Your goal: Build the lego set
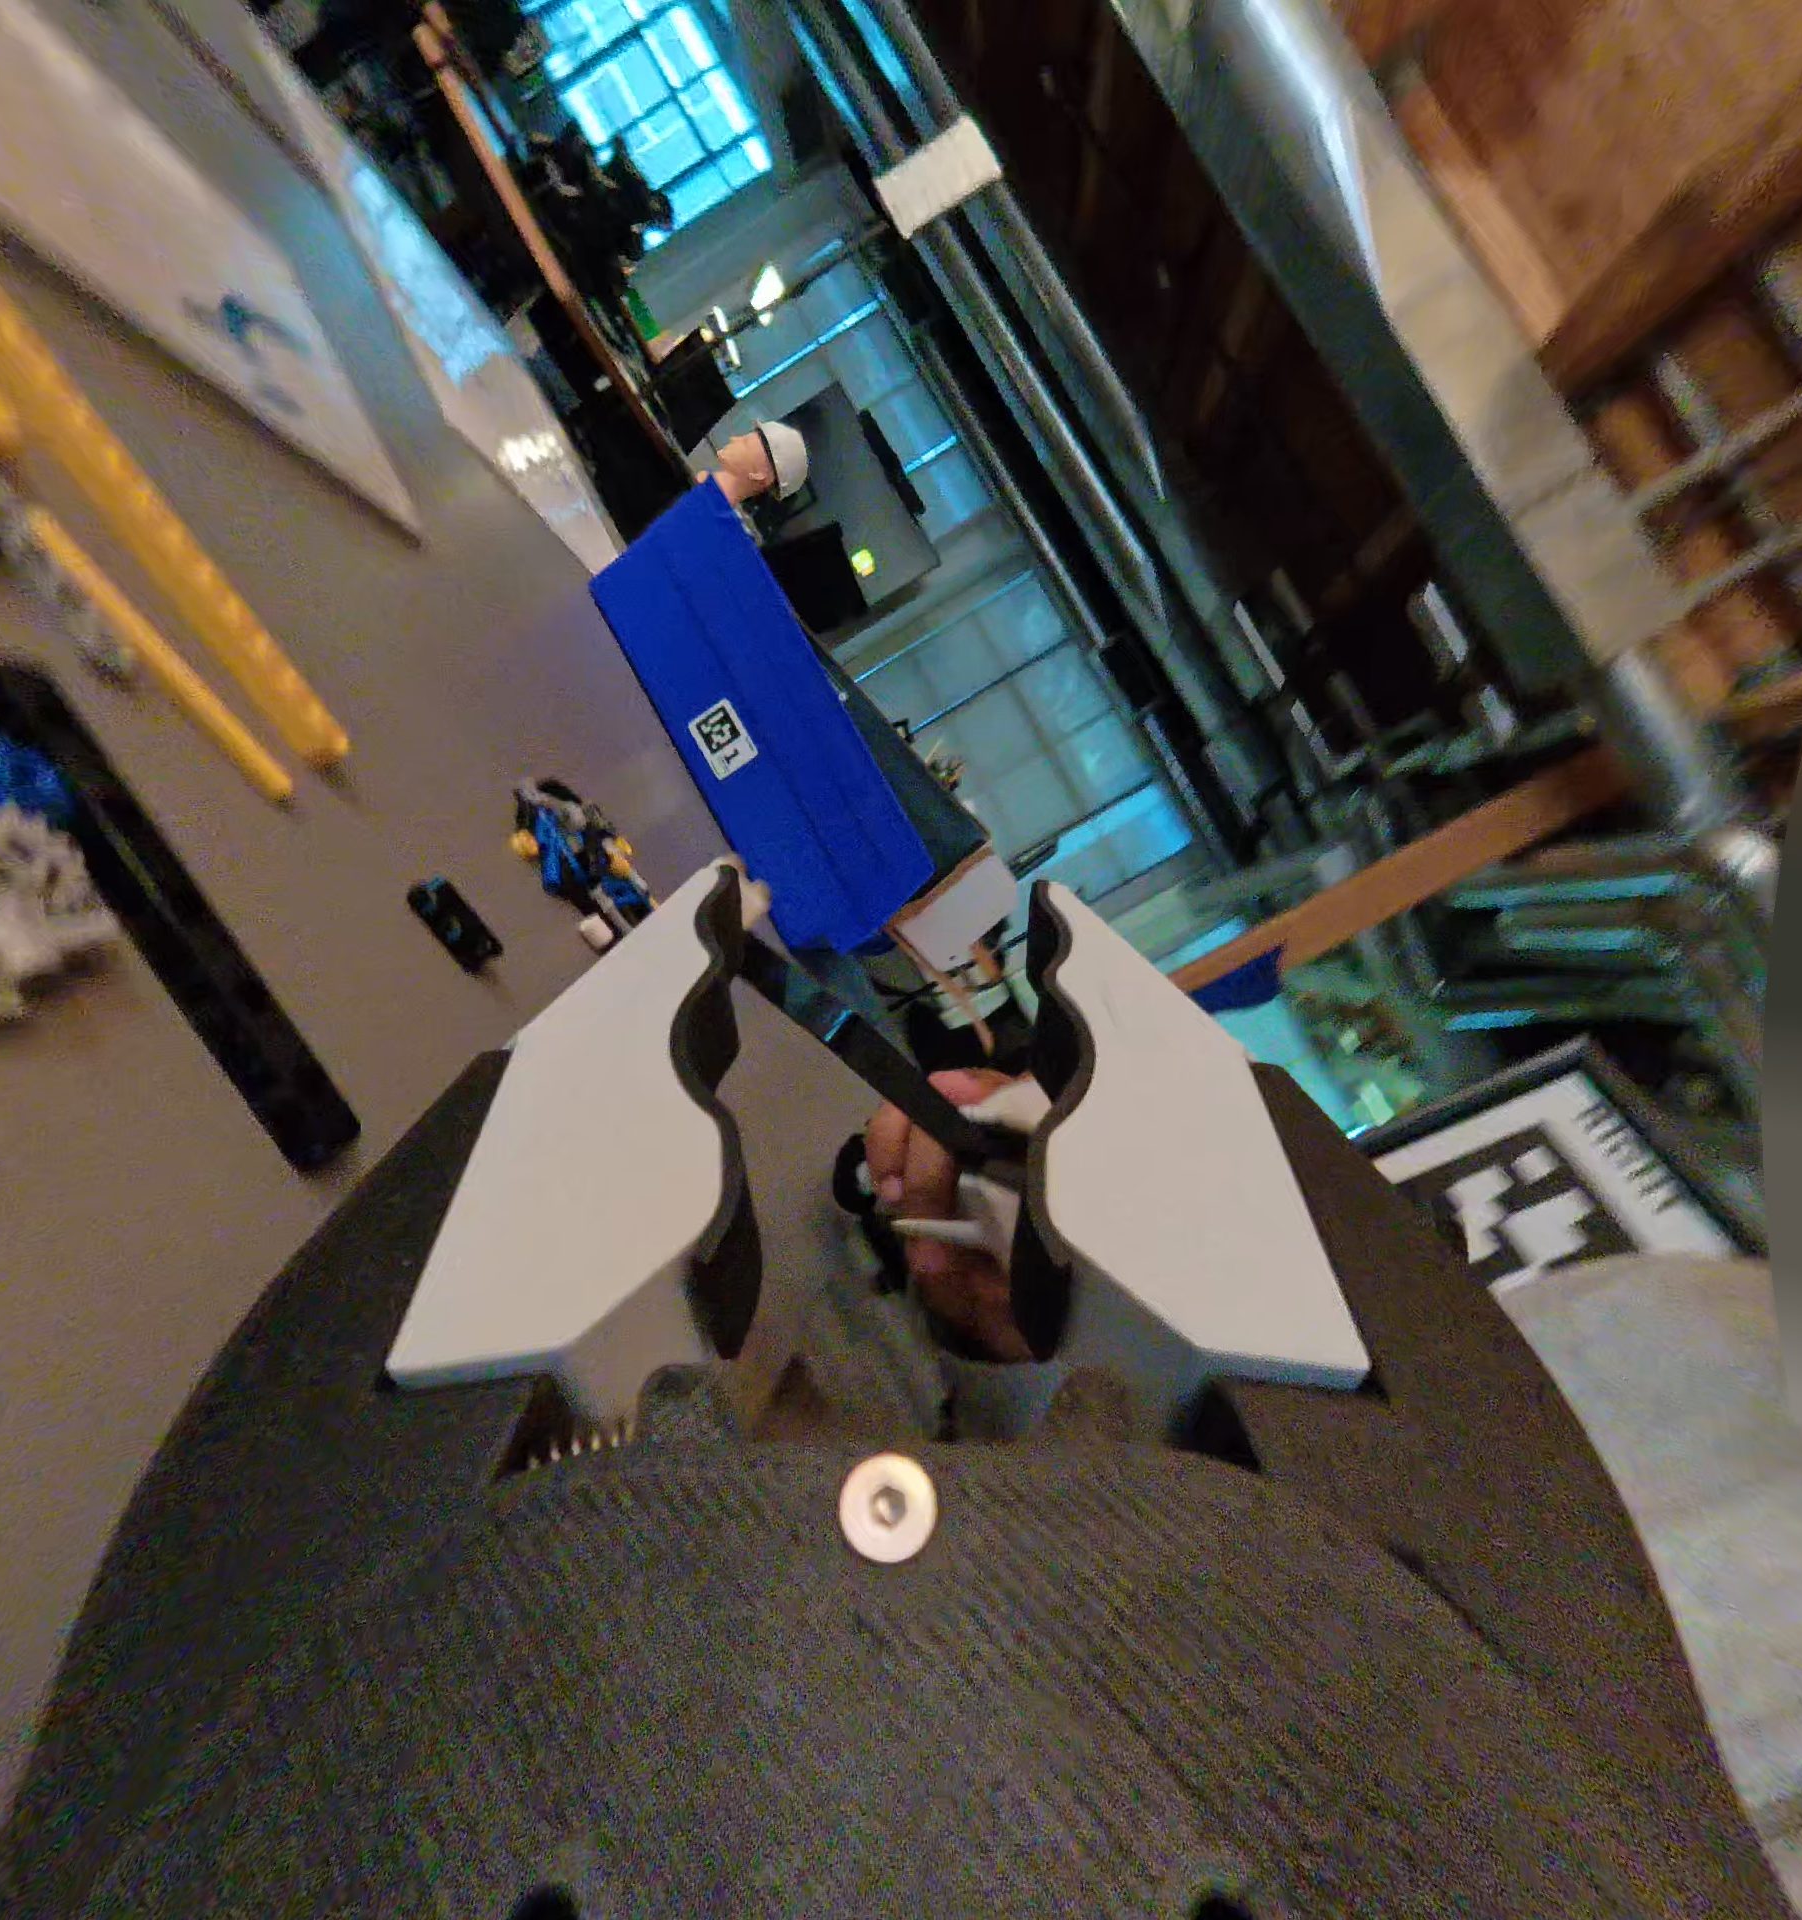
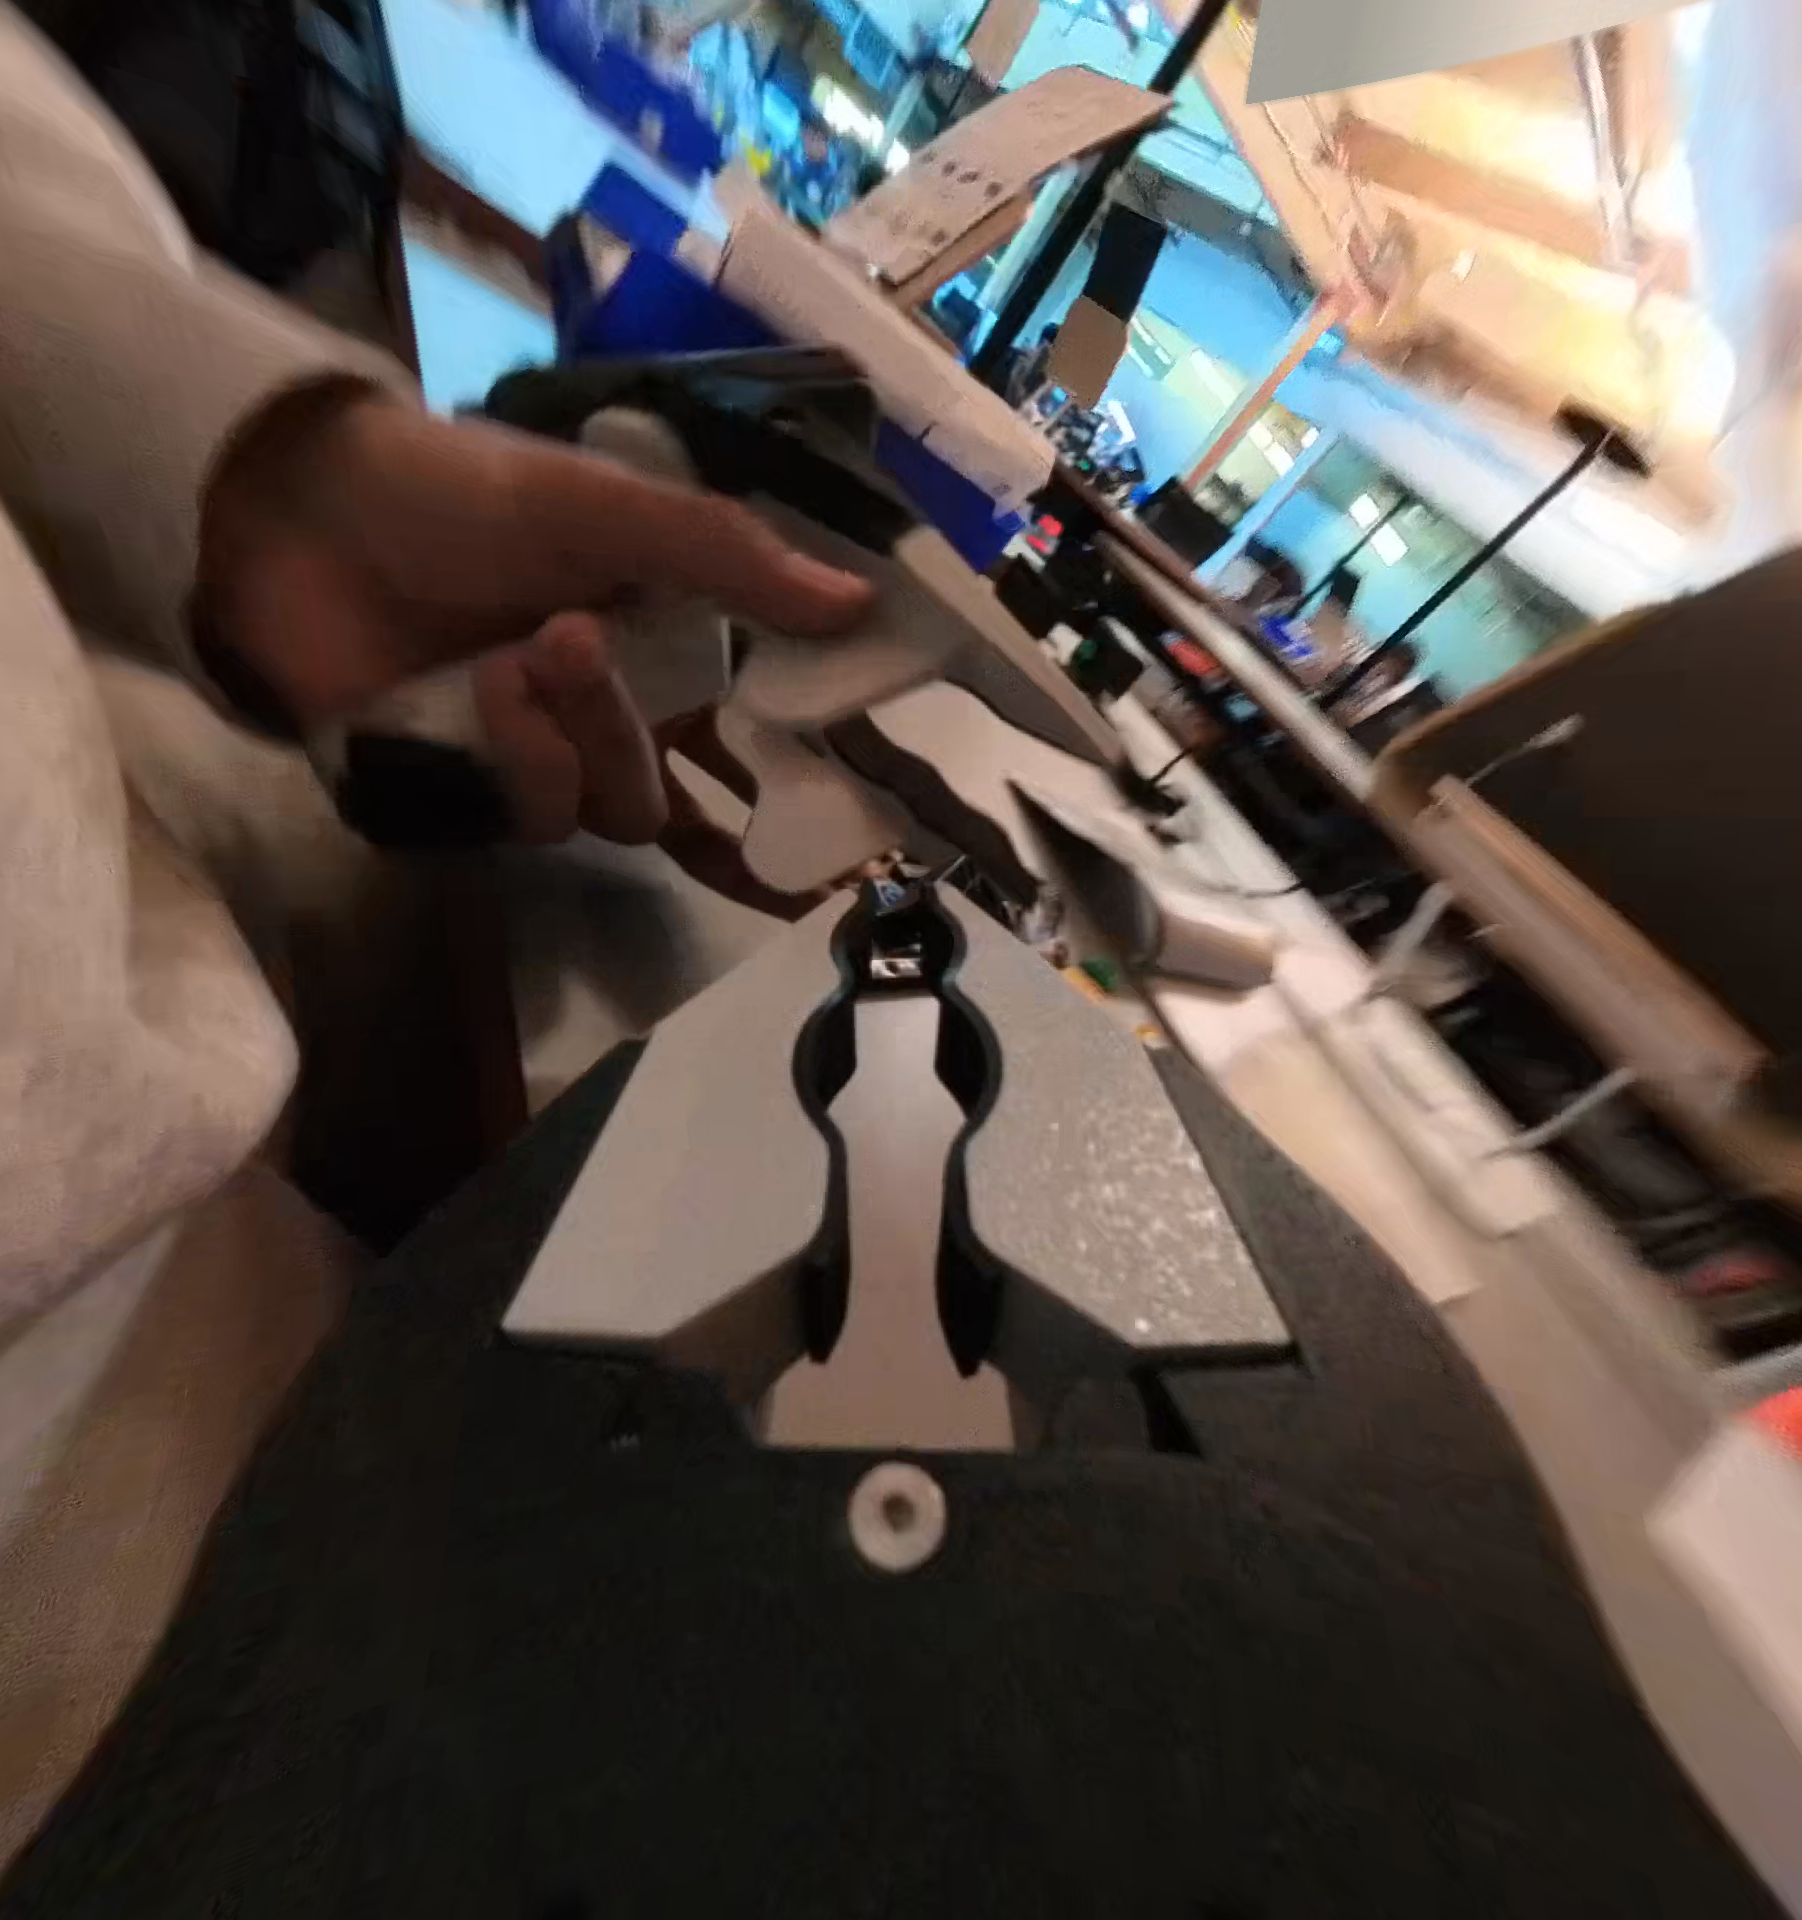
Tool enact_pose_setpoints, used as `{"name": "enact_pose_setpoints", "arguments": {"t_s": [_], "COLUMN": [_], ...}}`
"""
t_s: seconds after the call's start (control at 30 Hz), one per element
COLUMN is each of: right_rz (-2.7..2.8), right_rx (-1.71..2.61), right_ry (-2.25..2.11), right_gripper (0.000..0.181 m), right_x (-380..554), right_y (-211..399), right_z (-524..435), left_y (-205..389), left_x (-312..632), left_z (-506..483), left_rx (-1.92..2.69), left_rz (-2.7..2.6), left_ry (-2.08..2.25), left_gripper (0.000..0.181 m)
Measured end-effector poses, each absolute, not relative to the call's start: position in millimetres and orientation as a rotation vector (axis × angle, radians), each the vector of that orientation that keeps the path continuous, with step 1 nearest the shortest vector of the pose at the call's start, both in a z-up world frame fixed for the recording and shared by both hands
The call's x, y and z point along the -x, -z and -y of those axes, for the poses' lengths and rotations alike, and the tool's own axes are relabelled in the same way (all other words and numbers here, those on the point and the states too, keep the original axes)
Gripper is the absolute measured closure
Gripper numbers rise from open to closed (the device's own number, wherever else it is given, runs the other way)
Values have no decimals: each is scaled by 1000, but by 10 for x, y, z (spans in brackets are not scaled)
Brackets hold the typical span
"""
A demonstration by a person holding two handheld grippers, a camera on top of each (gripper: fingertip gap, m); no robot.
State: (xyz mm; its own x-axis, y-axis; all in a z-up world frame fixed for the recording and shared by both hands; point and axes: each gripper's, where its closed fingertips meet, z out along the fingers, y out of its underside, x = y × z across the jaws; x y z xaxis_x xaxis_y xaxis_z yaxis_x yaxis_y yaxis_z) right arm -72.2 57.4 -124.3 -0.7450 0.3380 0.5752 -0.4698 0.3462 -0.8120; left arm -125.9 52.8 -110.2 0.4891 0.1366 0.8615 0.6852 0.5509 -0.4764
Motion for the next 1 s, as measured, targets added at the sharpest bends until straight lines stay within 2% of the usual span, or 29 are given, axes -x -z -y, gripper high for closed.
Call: {"name": "enact_pose_setpoints", "arguments": {"t_s": [0.23,0.33,0.47,0.53,0.7,0.8,0.9,1.0], "right_rz": [2077,2157,2224,2224,2168,2174,2168,2172], "right_rx": [576,791,862,877,953,1031,1040,1053], "right_ry": [-2388,-2577,-2669,-2715,-2798,-2785,-2788,-2771], "right_gripper": [175,175,175,176,177,177,177,177], "right_x": [905,925,878,866,930,976,984,993], "right_y": [949,1015,1041,1027,1009,1058,1059,1075], "right_z": [-1005,-1065,-1042,-1055,-1149,-1180,-1188,-1187], "left_y": [1114,1241,1278,1311,1364,1343,1336,1338], "left_x": [1195,1061,870,763,631,644,655,640], "left_z": [-592,-710,-815,-850,-905,-889,-880,-883], "left_rx": [1334,1467,1517,1575,1649,1630,1618,1619], "left_rz": [781,695,609,534,444,452,462,455], "left_ry": [91,135,269,272,247,259,274,285], "left_gripper": [120,117,122,134,152,156,174,174]}}
